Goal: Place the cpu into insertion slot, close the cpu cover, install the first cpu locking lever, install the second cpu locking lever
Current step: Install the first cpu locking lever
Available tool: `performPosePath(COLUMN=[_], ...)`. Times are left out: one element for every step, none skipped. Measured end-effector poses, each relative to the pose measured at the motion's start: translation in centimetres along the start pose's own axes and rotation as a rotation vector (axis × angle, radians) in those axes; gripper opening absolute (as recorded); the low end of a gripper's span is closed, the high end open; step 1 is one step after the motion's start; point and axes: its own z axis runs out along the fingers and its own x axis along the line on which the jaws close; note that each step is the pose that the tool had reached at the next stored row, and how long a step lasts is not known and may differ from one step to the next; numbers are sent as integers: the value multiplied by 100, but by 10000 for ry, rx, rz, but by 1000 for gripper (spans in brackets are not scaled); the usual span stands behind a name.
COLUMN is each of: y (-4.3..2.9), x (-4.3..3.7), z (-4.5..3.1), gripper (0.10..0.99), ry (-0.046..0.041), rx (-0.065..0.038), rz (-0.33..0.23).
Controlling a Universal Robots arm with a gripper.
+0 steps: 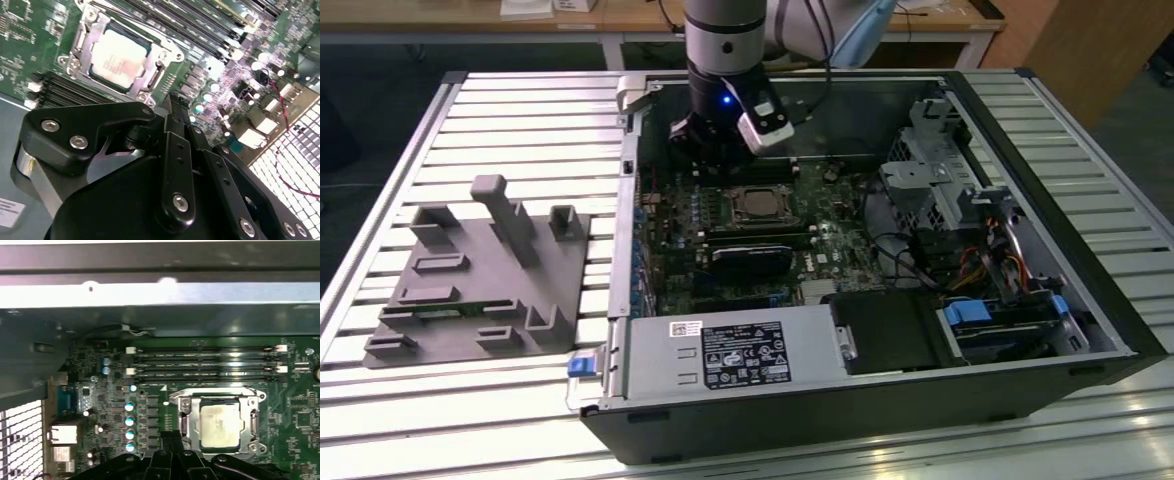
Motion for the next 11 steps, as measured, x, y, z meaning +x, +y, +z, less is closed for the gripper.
performPosePath(y=[-1,-1,-2,-2,-2,-3,-3,-3,-3,-4,-4], x=[21,40,59,74,83,88,90,94,97,101,104], z=[0,-1,0,-1,0,-1,-1,-1,-1,-1,-1], gripper=[114,114,114,114,114,114,114,114,114,114,114], ry=[-2,-4,-7,-9,-10,-9,-6,-2,1,8,11], rx=[0,1,-1,1,-1,-16,-89,-208,-339,-477,-634], rz=[0,0,0,0,0,0,-1,1,2,3,5])
